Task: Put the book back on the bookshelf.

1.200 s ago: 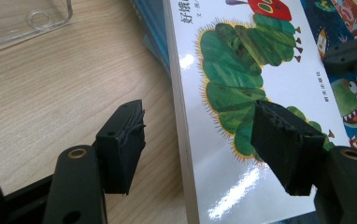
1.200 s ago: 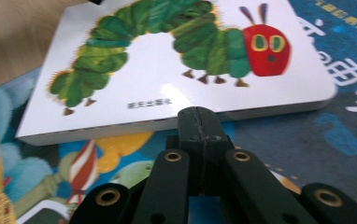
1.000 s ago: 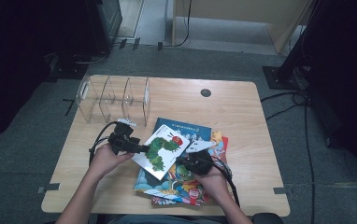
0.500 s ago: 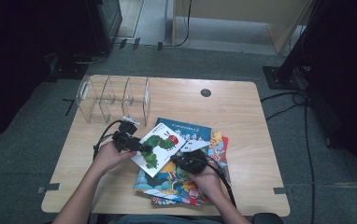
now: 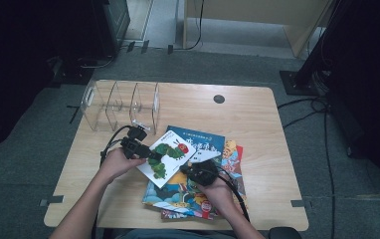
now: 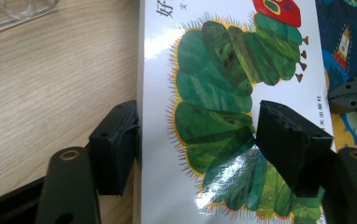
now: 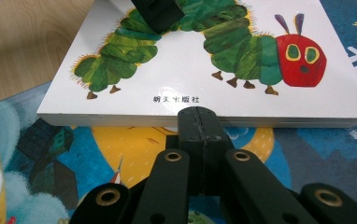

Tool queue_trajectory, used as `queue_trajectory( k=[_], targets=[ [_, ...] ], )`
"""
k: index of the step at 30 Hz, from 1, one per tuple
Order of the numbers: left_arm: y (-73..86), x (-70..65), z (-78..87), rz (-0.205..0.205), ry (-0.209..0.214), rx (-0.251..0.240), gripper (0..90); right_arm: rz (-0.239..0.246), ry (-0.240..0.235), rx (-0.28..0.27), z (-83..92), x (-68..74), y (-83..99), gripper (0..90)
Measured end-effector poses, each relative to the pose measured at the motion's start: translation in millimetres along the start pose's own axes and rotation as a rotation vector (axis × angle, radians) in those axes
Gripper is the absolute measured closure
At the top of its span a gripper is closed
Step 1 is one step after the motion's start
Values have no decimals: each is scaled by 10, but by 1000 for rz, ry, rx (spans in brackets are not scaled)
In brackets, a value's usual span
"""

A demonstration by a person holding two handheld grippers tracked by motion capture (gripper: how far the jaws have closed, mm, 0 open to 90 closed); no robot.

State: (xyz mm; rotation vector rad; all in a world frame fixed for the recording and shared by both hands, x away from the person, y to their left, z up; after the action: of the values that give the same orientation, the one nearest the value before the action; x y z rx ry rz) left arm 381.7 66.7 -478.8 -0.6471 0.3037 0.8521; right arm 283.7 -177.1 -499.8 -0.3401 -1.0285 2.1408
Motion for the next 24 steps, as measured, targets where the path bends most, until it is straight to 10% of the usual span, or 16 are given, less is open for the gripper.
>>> queue_trajectory(
  k=[19,24],
  targets=[
    [-37,68,-67,-35,61,44,237,-3,11,3,-19,26,-18,900],
    [-50,104,-47,13,76,32,271,-9,6,1,-22,20,-17,900]
  ],
)
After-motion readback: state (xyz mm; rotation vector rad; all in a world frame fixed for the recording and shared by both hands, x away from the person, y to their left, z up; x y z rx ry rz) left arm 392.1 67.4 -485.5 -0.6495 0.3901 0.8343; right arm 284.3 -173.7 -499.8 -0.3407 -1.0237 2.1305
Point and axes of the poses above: each handheld gripper's, and its own axes: z roughly backward along the jaws, y roughly out of its underside, x roughly to its left, the point moved 1 cm from there along -z, roughly forward along the jaws, and after that the axes turned 7 degrees about y, right-handed, at the moved point
